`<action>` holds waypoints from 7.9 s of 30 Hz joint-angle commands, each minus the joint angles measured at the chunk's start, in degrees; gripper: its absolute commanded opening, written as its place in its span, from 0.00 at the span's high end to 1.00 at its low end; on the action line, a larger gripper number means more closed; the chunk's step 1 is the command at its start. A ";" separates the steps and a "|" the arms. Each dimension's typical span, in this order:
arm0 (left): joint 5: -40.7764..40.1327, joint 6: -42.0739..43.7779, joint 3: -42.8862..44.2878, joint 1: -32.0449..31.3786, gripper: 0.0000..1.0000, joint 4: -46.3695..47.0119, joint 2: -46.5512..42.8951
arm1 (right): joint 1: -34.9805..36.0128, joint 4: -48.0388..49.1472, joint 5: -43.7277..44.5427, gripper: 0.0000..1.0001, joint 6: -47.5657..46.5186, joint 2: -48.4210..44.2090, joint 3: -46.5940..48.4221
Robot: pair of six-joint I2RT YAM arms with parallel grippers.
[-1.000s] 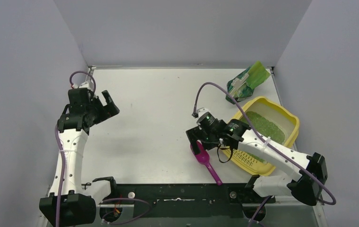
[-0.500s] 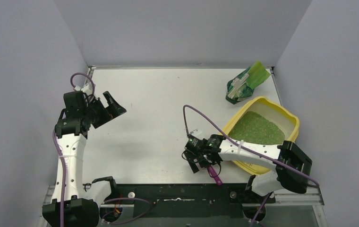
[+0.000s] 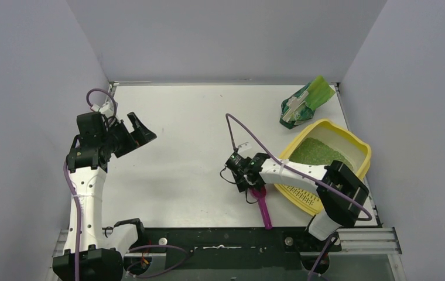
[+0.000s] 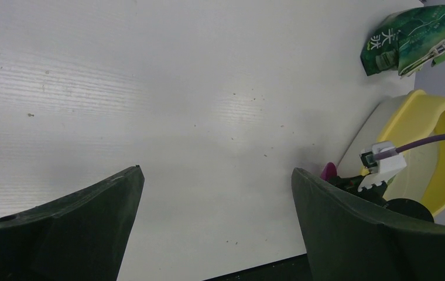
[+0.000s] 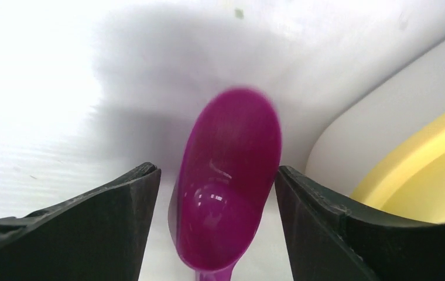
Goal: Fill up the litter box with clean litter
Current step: Move the cat litter bag to the center of the board, then move the litter box to the center of the board.
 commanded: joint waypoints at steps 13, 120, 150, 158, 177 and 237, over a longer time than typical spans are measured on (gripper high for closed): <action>0.39 1.93 2.58 0.35 0.03 -0.24 -1.18 | -16.61 -5.57 14.54 0.00 -7.50 -4.53 25.66; -7.36 6.56 1.57 0.30 0.03 -2.85 -8.02 | -4.96 -1.69 -48.62 1.00 -36.87 13.90 59.34; 26.65 44.97 0.19 -16.07 0.05 19.87 8.51 | -10.28 3.49 -45.99 0.35 -33.41 5.99 47.98; 22.67 61.92 7.51 -20.60 0.03 4.63 15.02 | -23.02 4.94 -21.16 0.18 -17.67 -13.81 32.07; 7.77 67.88 10.47 -25.35 0.65 -6.86 25.01 | -58.90 3.74 -26.39 0.00 -2.27 -17.66 9.19; 5.62 50.14 5.85 -24.18 1.00 -10.95 16.49 | -39.29 20.99 -54.21 0.00 -15.82 20.45 32.15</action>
